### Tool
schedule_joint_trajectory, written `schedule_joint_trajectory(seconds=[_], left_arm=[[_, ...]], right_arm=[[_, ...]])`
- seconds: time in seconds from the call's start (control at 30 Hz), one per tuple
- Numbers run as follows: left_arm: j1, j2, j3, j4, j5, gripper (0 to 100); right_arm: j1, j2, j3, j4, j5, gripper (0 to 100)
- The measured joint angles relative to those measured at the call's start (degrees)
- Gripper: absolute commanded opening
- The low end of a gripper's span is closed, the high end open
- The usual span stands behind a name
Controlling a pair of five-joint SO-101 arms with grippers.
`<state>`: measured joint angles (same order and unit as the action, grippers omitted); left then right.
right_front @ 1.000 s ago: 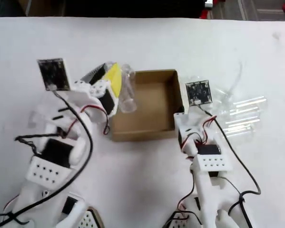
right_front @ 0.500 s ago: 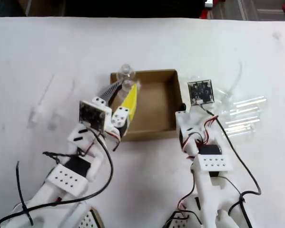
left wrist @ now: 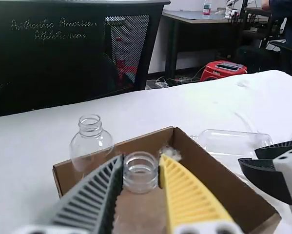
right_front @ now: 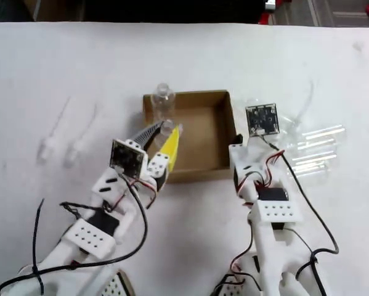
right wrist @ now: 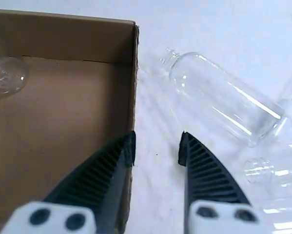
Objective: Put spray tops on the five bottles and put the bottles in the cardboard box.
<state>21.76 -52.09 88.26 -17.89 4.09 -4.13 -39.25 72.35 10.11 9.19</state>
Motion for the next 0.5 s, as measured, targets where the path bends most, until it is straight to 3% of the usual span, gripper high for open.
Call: schedule_joint_trajectory(seconds=[0.5], left_arm=[[-0.1,0.0,3.3,-0.7,4.0,2]], right_arm=[[0.0,0.0,0.0,0.0,0.0,13.1]])
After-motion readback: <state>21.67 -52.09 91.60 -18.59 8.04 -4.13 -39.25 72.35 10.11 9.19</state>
